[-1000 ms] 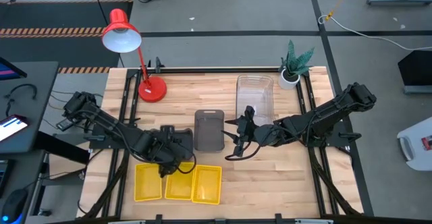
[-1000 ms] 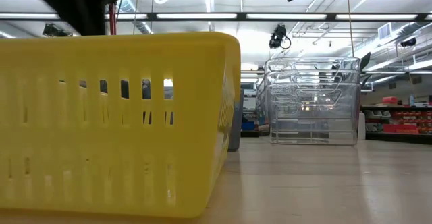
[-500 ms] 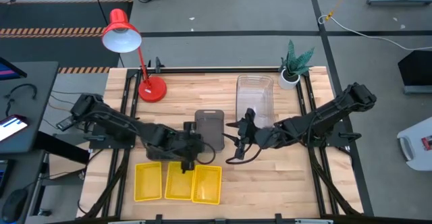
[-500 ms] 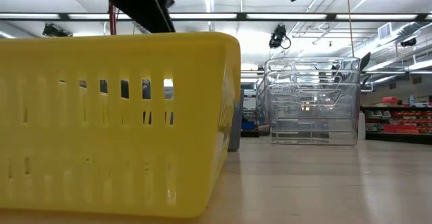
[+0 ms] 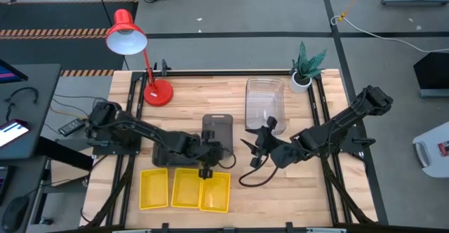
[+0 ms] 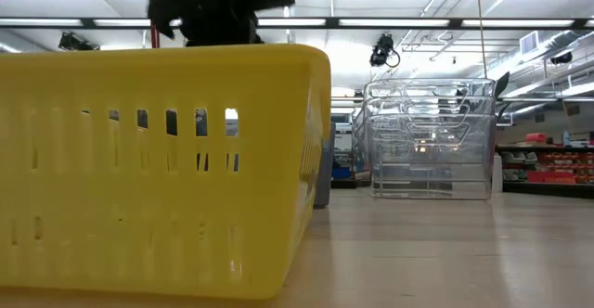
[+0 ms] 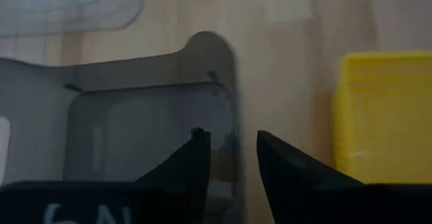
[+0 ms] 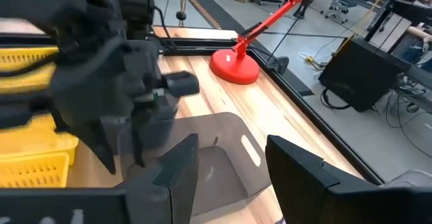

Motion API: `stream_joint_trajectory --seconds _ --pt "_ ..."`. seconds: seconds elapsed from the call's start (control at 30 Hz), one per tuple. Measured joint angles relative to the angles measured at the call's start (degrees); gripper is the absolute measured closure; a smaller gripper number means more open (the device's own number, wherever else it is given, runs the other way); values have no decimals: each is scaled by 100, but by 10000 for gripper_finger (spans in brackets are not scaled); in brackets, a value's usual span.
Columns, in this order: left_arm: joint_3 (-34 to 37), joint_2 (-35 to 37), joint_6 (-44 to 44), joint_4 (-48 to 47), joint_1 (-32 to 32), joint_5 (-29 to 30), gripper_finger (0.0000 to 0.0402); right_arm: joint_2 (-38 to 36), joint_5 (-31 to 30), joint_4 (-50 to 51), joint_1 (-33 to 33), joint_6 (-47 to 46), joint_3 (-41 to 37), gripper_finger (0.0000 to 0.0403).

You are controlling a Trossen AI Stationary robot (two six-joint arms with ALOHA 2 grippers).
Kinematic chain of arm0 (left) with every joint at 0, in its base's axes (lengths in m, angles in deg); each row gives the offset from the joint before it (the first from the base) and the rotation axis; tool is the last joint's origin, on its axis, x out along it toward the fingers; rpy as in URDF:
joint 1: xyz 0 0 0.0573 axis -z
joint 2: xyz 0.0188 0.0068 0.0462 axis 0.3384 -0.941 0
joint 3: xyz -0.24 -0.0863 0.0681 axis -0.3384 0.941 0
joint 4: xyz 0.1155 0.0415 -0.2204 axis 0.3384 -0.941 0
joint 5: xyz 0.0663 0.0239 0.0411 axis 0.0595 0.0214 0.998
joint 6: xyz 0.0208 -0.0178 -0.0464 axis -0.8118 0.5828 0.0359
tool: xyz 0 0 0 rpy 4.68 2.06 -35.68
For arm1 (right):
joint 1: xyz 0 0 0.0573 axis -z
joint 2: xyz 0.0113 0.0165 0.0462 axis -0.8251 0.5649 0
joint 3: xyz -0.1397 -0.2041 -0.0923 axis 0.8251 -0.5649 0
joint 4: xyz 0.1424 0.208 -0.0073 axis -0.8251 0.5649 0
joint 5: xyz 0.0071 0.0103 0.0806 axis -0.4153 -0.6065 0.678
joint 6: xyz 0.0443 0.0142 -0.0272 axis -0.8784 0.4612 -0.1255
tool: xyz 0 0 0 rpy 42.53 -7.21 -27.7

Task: Stack baskets by color
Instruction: Stack the right black bin on the left black bin

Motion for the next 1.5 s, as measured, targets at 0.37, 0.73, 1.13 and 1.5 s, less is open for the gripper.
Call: stream_joint_trajectory --seconds 0.37,0.73,1.13,1.5 --pt "0 -334 178 -71 -281 -707 276 -1 1 10 7 -161 0 226" --pt "0 -356 511 -149 -332 -885 390 59 -131 96 -70 -211 -100 226" --pt "-1096 -355 655 -1120 -262 47 398 -371 -82 158 -70 788 -107 226" --pt "-3087 -343 2207 -3301 -46 1142 398 -564 -8 740 176 1131 -107 226"
